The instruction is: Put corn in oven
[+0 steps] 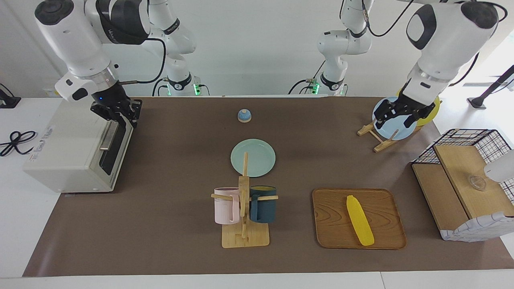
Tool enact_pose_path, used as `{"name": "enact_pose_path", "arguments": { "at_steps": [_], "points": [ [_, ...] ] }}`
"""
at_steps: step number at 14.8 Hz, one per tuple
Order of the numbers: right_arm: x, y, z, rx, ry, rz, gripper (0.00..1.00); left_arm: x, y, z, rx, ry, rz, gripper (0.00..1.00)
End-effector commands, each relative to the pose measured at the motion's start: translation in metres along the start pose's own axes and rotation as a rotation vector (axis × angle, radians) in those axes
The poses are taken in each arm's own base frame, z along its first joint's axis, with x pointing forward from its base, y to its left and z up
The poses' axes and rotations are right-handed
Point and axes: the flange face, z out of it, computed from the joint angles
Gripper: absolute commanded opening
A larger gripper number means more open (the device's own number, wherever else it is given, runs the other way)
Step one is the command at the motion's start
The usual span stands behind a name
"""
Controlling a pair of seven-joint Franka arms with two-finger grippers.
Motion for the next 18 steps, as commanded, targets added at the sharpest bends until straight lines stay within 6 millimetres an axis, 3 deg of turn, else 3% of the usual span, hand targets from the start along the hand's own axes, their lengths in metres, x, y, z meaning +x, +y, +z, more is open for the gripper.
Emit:
{"name": "enact_pose_path", "arguments": {
  "at_steps": [1, 2, 4, 7, 11, 16, 17, 18],
  "points": [
    [-0.006, 0.042, 0.016, -0.011, -0.019, -0.046, 0.0, 0.052, 0.012, 0.055, -0.03, 0.022, 0.029, 1.0],
    [-0.011, 0.061, 0.026, -0.007, -0.031, -0.064, 0.0, 0.065, 0.014, 0.083, -0.036, 0.044, 0.031, 1.0],
    [-0.016, 0.067, 0.045, -0.004, -0.044, -0.071, 0.0, 0.085, 0.01, 0.112, -0.041, 0.068, 0.028, 1.0],
    [-0.024, 0.08, 0.061, -0.001, -0.046, -0.05, 0.0, 0.099, 0.005, 0.114, -0.043, 0.138, 0.061, 1.0],
    [-0.035, 0.097, 0.092, 0.002, -0.047, -0.049, 0.0, 0.111, 0.004, 0.158, -0.024, 0.168, 0.072, 1.0],
    [-0.038, 0.097, 0.094, 0.003, -0.053, -0.048, 0.0, 0.112, 0.004, 0.172, -0.004, 0.172, 0.109, 1.0],
    [-0.037, 0.096, 0.094, 0.003, -0.05, -0.046, 0.0, 0.111, 0.006, 0.173, -0.004, 0.169, 0.112, 0.74],
    [-0.036, 0.09, 0.093, 0.005, -0.047, -0.046, 0.0, 0.111, 0.008, 0.172, -0.003, 0.169, 0.114, 0.37]
  ]
}}
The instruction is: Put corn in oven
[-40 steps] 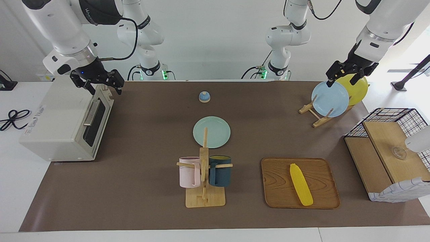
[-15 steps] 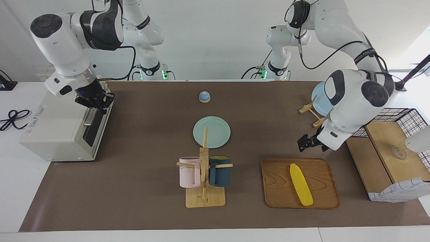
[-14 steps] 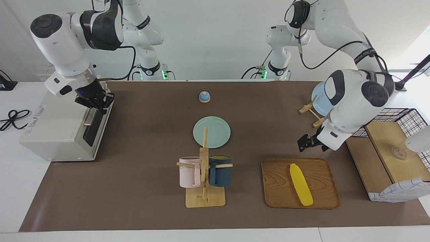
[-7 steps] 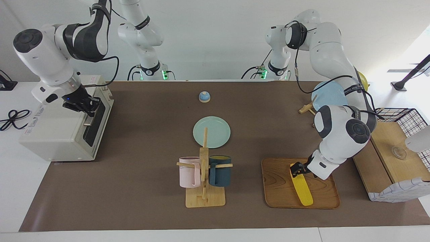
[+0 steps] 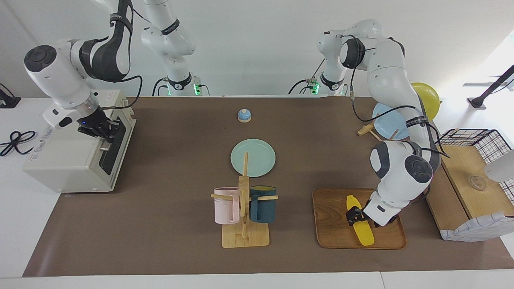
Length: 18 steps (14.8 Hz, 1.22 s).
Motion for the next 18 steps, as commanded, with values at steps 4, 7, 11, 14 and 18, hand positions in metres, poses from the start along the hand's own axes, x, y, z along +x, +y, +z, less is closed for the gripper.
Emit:
{"name": "enact_pose_path", "arguments": {
  "at_steps": [4, 7, 11, 14, 18],
  "points": [
    [0.0, -0.027, 0.015, 0.004, 0.015, -0.009, 0.0, 0.002, 0.001, 0.005, 0.037, 0.013, 0.033, 0.0],
    [0.007, -0.044, 0.017, 0.001, 0.026, -0.008, 0.0, 0.0, 0.007, -0.019, 0.006, -0.004, 0.014, 0.0],
    [0.01, -0.053, 0.052, 0.003, 0.03, -0.008, 0.0, -0.04, 0.049, -0.104, -0.023, -0.056, -0.119, 0.0],
    [0.012, -0.058, 0.068, 0.003, 0.037, -0.006, 0.0, -0.092, 0.096, -0.145, -0.022, -0.072, -0.13, 0.0],
    [0.017, -0.068, 0.087, 0.006, 0.049, -0.003, 0.0, -0.151, 0.19, -0.14, -0.058, -0.126, -0.132, 0.0]
  ]
}}
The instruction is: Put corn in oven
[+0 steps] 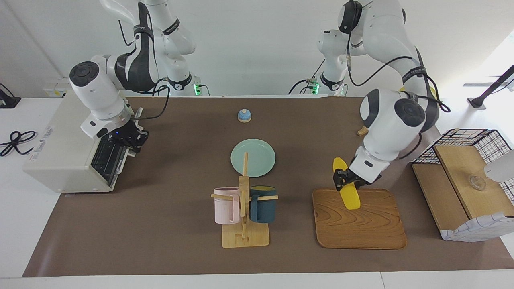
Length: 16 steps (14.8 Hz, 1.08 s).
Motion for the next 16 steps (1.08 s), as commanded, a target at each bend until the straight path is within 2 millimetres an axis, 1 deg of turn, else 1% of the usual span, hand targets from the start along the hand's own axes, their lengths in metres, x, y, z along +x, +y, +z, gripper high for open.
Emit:
{"name": "enact_pose_path", "arguments": {
  "at_steps": [1, 2, 3, 5, 6, 8, 9, 10, 11, 12, 13, 16],
  "points": [
    [0.001, 0.01, 0.03, -0.018, 0.01, 0.009, 0.0, -0.052, 0.052, 0.025, -0.028, -0.009, -0.017, 0.0],
    [0.001, 0.008, 0.033, -0.019, 0.021, 0.015, 0.0, -0.067, 0.072, 0.033, -0.04, 0.007, -0.013, 0.0],
    [0.0, 0.005, 0.035, -0.019, 0.026, 0.021, 0.0, -0.081, 0.083, 0.044, -0.047, 0.02, -0.007, 0.0],
    [0.003, -0.008, 0.043, -0.019, 0.039, 0.02, 0.0, -0.106, 0.122, 0.065, -0.081, 0.055, 0.005, 0.0],
    [0.003, -0.011, 0.048, -0.018, 0.034, 0.025, 0.0, -0.114, 0.138, 0.072, -0.088, 0.062, 0.005, 0.0],
    [0.006, -0.024, 0.058, -0.017, 0.041, 0.006, 0.0, -0.123, 0.164, 0.096, -0.109, 0.081, 0.013, 0.0],
    [0.006, -0.024, 0.068, -0.015, 0.037, 0.005, 0.0, -0.126, 0.17, 0.104, -0.115, 0.089, 0.02, 0.0],
    [0.004, -0.02, 0.079, -0.012, 0.023, 0.011, 0.0, -0.129, 0.175, 0.122, -0.107, 0.078, 0.029, 0.0],
    [0.005, -0.017, 0.095, -0.008, 0.013, 0.014, 0.0, -0.133, 0.183, 0.133, -0.111, 0.084, 0.041, 0.0],
    [0.006, -0.016, 0.103, -0.007, 0.011, 0.015, 0.0, -0.135, 0.185, 0.146, -0.112, 0.088, 0.045, 0.0],
    [0.006, -0.017, 0.106, -0.005, 0.007, 0.018, 0.0, -0.137, 0.183, 0.152, -0.11, 0.088, 0.048, 0.0],
    [0.008, -0.019, 0.111, 0.004, 0.011, 0.027, 0.0, -0.137, 0.181, 0.155, -0.107, 0.087, 0.051, 0.0]
  ]
}}
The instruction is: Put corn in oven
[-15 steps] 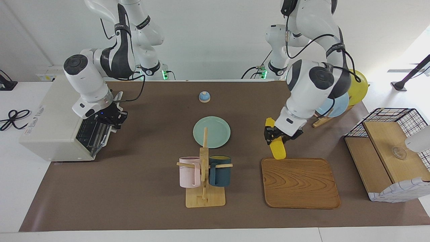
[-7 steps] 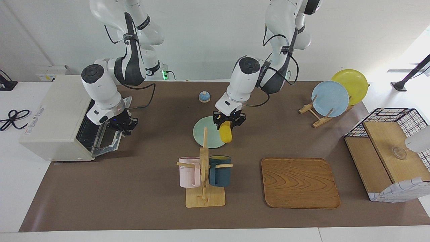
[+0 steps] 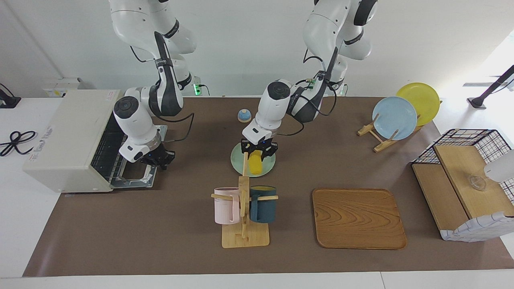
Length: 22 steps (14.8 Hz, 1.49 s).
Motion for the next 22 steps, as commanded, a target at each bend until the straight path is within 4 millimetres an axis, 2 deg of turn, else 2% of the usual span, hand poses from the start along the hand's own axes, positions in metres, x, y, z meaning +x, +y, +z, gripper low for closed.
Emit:
{"name": "enact_pose_path", "arguments": {
  "at_steps": [1, 3, 4, 5, 6, 7, 9, 10, 12, 13, 14, 15, 16, 20, 21, 22],
  "points": [
    [-0.004, 0.018, 0.004, -0.007, 0.008, 0.027, 0.0, -0.001, -0.006, -0.005, -0.008, 0.016, -0.004, 0.0],
    [-0.001, 0.012, 0.003, -0.007, 0.013, 0.025, 0.0, -0.007, -0.011, 0.002, 0.009, 0.004, 0.006, 0.0],
    [0.003, 0.006, -0.002, -0.007, 0.015, 0.039, 0.0, -0.01, -0.013, 0.004, 0.013, -0.002, 0.005, 0.23],
    [0.01, -0.005, -0.012, -0.008, 0.021, 0.032, 0.0, -0.01, -0.013, 0.003, 0.013, -0.002, 0.005, 0.54],
    [0.015, -0.014, -0.028, -0.005, 0.001, 0.025, 0.0, -0.01, -0.013, 0.003, 0.013, -0.002, 0.005, 0.94],
    [0.026, -0.016, -0.058, -0.006, -0.021, 0.033, 0.0, -0.011, -0.014, 0.004, 0.016, -0.005, 0.005, 1.0],
    [0.041, -0.011, -0.116, -0.005, -0.061, 0.043, 0.0, -0.007, -0.017, -0.003, 0.017, -0.003, 0.002, 1.0],
    [0.045, -0.01, -0.148, -0.005, -0.079, 0.045, 0.0, -0.005, -0.019, -0.016, 0.019, -0.005, 0.006, 1.0],
    [0.041, -0.003, -0.195, -0.007, -0.113, 0.057, 0.0, 0.006, -0.036, -0.048, 0.033, -0.021, -0.009, 1.0],
    [0.034, 0.001, -0.213, -0.016, -0.106, 0.064, 0.21, 0.015, -0.05, -0.069, 0.037, -0.022, -0.016, 1.0],
    [0.026, 0.005, -0.23, -0.025, -0.083, 0.071, 0.49, 0.024, -0.066, -0.09, 0.041, -0.025, -0.031, 1.0],
    [0.015, 0.016, -0.248, -0.027, -0.061, 0.08, 0.99, 0.035, -0.081, -0.112, 0.039, -0.016, -0.06, 1.0],
    [0.012, 0.015, -0.259, -0.028, -0.043, 0.074, 1.0, 0.045, -0.094, -0.13, 0.037, -0.004, -0.087, 1.0],
    [0.008, 0.002, -0.272, -0.007, -0.089, 0.081, 1.0, 0.083, -0.157, -0.213, 0.151, 0.009, -0.136, 1.0],
    [0.009, 0.002, -0.274, -0.004, -0.088, 0.083, 1.0, 0.091, -0.177, -0.231, 0.165, -0.001, -0.148, 1.0],
    [0.009, 0.003, -0.281, 0.004, -0.074, 0.085, 1.0, 0.092, -0.193, -0.259, 0.168, -0.004, -0.132, 1.0]
  ]
}}
